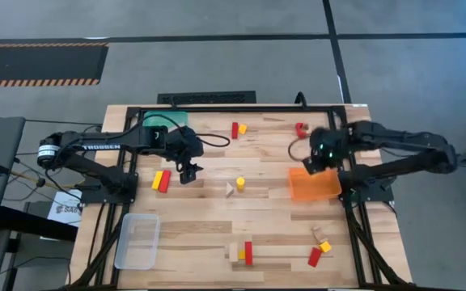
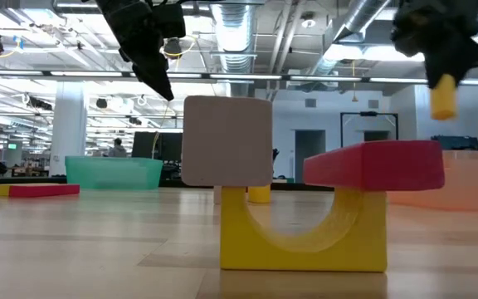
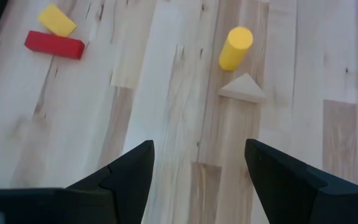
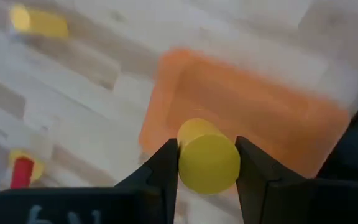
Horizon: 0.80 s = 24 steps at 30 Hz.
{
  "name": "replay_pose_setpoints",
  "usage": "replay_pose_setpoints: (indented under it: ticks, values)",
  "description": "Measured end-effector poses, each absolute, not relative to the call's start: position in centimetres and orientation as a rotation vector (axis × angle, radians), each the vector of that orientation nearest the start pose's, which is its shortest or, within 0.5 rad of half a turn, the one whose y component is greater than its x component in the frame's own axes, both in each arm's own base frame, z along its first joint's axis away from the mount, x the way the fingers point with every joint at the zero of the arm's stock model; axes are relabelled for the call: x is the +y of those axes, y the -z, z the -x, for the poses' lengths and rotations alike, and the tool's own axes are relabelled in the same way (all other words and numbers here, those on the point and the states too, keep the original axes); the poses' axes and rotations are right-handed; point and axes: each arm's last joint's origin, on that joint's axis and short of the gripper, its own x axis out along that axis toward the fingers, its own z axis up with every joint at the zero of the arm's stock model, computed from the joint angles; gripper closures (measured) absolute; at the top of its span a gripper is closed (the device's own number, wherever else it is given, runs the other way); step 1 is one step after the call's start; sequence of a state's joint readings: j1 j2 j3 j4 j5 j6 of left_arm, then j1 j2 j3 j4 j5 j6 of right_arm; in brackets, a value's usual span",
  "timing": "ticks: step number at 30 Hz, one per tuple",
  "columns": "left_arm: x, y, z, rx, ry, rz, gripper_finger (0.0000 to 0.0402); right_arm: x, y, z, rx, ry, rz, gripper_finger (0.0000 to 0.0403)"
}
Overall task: Sort & place blocks by color
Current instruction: Put the yellow block into the orange bin
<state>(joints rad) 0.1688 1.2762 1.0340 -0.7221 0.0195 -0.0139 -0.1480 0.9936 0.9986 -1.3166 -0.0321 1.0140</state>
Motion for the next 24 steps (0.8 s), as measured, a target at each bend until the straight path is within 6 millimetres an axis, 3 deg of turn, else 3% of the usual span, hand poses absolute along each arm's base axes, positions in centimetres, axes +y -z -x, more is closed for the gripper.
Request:
replay_pose_setpoints:
  ticks: [5, 11, 18, 24]
  values:
    - [4.2, -27.6, -24.8, 0.955, -0.132, 0.080, 0.0164, -1.0, -25.9, -14.2, 1.244, 0.847, -1.004, 0.0280]
    - [4.2, -27.9, -25.1, 0.917, -0.127, 0.066, 0.0164, -1.0, -23.8, -14.2, 1.274, 0.946, -1.021, 0.0268]
    - [4.2, -27.9, -25.1, 0.915, -0.118, 0.087, 0.0164, -1.2, -23.6, -15.9, 1.163, 0.800, -0.975, 0.0237]
    - [4.1, -27.8, -25.1, 0.914, -0.105, 0.133, 0.0164, -1.8, -23.6, -15.8, 1.149, 0.814, -0.984, 0.0187]
